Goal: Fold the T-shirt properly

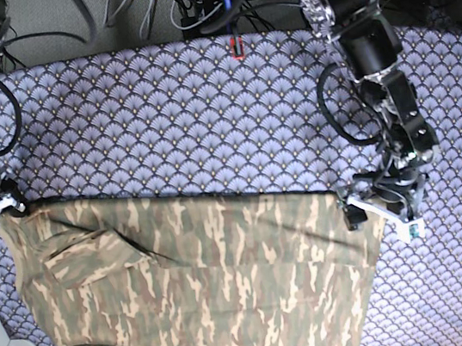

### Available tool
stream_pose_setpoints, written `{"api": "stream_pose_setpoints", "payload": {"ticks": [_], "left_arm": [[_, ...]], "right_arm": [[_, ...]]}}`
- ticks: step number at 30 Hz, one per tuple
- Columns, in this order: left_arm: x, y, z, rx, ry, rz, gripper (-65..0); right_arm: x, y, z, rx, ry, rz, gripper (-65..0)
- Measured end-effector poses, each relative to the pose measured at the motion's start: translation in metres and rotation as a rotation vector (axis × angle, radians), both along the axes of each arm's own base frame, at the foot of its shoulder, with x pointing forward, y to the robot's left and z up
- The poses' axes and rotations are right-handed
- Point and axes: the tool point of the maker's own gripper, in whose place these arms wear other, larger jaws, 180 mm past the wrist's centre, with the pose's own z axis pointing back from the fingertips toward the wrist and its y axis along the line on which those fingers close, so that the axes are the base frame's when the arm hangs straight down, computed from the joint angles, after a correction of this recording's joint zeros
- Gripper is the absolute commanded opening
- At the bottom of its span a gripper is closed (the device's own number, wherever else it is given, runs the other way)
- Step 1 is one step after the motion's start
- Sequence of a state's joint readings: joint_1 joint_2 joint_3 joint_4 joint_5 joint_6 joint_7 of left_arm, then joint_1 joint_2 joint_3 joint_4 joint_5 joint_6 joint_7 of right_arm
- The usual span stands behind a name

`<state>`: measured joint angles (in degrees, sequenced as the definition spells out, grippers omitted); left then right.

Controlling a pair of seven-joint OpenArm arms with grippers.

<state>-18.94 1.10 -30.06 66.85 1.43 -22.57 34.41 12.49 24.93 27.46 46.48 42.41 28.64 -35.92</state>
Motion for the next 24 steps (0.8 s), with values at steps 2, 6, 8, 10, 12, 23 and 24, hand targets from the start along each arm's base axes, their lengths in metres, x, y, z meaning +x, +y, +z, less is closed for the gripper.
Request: {"api": "stream_pose_setpoints", "payload": {"ticks": [2, 6, 8, 10, 12, 23, 24], "left_arm": [[-0.003, -0.001, -0.008, -0.01, 0.021, 0.001, -13.7], [-0.006, 0.01, -0.016, -0.1, 0.027, 0.07, -13.7], [-0.007, 0.019, -0.018, -0.155, 0.018, 0.113, -13.7], [-0.008, 0.022, -0.022, -0.178, 0.027, 0.122, -13.7], [-0.008, 0.022, -0.023, -0.209, 0.024, 0.126, -13.7], [0.004, 0.014, -0.038, -0.277, 0.009, 0.148, -13.9], [0.005, 0.013, -0.038, -0.282, 0.01, 0.148, -14.1]], "right_arm": [[0.0, 0.0, 0.0, 0.0, 0.001, 0.0, -64.4], [0.0, 0.0, 0.0, 0.0, 0.001, 0.001, -64.4], [-0.001, 0.0, -0.001, 0.0, 0.003, 0.0, -64.4], [-0.001, 0.0, -0.001, 0.0, 0.003, 0.0, -64.4], [-0.001, 0.0, -0.001, 0.0, 0.004, 0.001, -64.4], [-0.001, 0.0, -0.001, 0.0, 0.004, 0.001, -64.4], [-0.001, 0.0, -0.001, 0.0, 0.004, 0.001, -64.4]]}}
